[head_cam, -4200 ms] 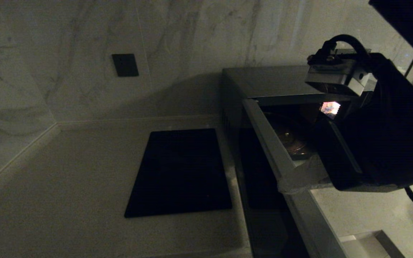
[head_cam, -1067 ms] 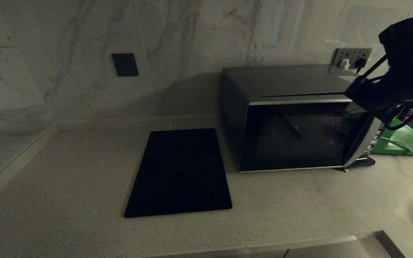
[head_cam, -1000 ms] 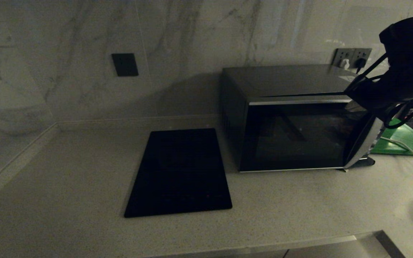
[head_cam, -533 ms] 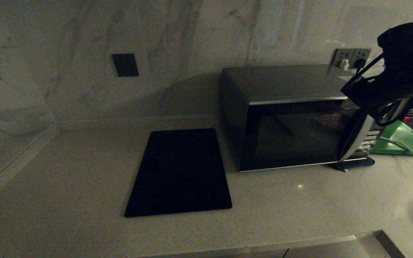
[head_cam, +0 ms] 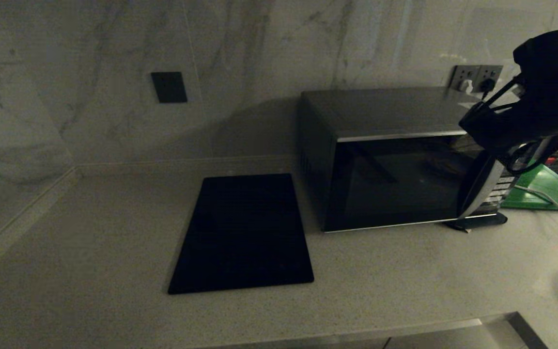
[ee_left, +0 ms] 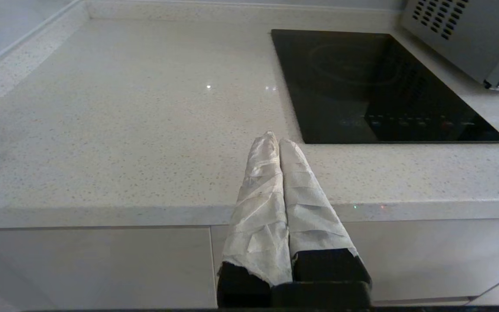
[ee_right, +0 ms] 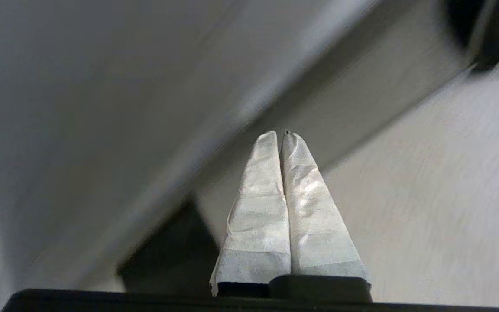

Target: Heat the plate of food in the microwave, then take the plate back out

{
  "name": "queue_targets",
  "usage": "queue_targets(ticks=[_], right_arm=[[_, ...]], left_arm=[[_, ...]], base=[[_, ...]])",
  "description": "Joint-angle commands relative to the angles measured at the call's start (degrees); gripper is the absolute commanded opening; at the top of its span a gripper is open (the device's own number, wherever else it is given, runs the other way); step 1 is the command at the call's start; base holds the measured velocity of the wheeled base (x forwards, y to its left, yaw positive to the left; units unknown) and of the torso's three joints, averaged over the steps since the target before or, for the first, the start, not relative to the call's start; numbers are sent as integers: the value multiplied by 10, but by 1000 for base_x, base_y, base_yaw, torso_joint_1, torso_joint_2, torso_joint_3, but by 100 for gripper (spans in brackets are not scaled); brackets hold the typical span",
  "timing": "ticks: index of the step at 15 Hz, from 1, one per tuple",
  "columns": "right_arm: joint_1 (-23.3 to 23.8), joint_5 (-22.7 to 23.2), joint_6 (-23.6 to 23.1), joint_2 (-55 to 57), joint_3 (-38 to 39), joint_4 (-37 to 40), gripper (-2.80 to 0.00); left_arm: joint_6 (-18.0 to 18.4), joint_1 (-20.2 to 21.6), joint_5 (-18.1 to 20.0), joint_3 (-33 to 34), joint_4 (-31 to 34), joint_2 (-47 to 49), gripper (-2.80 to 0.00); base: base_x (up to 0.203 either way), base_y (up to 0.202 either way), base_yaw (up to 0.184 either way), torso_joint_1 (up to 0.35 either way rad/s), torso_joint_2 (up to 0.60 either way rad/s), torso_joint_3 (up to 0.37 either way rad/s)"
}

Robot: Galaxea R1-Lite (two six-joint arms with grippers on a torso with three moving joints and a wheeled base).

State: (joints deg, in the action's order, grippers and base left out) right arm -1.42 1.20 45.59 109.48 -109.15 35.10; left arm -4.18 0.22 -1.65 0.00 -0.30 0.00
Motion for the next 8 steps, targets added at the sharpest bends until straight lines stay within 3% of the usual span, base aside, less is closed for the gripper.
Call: queue_targets(ticks=[1, 5, 8], right_arm=[[-26, 37, 0, -76, 52, 9, -280], [-71, 50, -15, -194, 139, 12, -280], [-64, 15, -102, -333, 216, 34, -280]], left_arm=[[0, 0, 0, 0, 0, 0, -280], [0, 0, 0, 0, 0, 1, -280], [0, 0, 0, 0, 0, 1, -280]], base=[[0, 0, 0, 0, 0, 0], [0, 0, 0, 0, 0, 0], [0, 0, 0, 0, 0, 0]])
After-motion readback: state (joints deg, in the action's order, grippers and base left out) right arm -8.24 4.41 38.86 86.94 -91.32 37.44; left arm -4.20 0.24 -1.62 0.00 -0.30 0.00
